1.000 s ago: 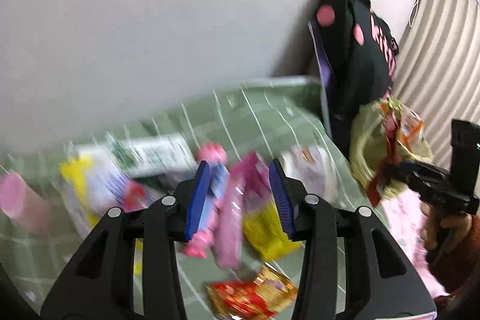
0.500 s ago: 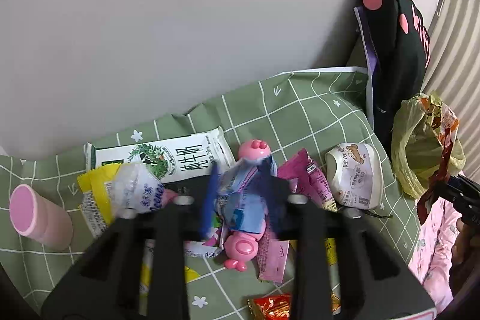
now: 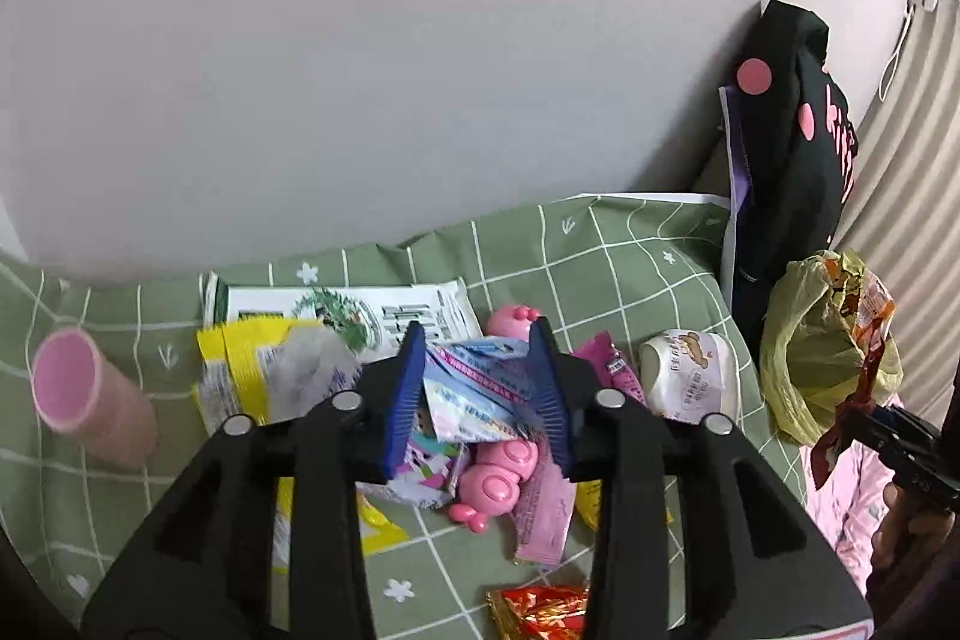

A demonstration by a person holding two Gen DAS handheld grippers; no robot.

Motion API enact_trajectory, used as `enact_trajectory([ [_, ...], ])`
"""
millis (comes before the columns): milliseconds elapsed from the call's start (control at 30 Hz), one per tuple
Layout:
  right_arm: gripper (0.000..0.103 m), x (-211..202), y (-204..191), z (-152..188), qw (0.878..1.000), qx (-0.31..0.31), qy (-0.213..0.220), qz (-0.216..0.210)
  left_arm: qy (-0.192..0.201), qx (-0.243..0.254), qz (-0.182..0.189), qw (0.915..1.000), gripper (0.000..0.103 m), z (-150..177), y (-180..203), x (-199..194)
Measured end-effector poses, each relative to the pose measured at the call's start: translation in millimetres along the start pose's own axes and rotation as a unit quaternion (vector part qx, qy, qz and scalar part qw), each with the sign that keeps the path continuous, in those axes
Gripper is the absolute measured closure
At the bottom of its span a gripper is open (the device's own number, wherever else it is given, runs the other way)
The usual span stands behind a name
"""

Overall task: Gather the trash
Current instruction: 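Hold the red wrapper in the right gripper while the left grasps a blue wrapper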

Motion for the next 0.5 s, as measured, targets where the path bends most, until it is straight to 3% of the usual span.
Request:
enact_trajectory([
  [100,0.069,3,-1,3,1.0,0.002,-0.008,0.002,-0.008,0.029,0.02,0.9993,0.064,13,20,10],
  [200,0.069,6,-4,3,1.0,0.0,-0.014,0.002,-0.025,0.053,-0.016,0.9982,0.064,22,31,27],
  [333,0.069,7,-9,1,1.0,-0.006,-0.013,-0.002,-0.022,0.013,-0.085,0.996,0.064,28,13,38],
  [500,0.069,12,-18,3,1.0,-0.014,-0.019,-0.01,-0.031,-0.028,-0.106,0.9935,0.06,31,-12,41],
])
Point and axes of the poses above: each gripper's, at about its wrist camera, not at the fingertips, and x roughly the way its jaws point, y to its right, z to its underside, the point moved 2 cm from there along x, roughly the way its jaws point, and after that the axes turned 15 degrees about z, right-handed, at the moved point
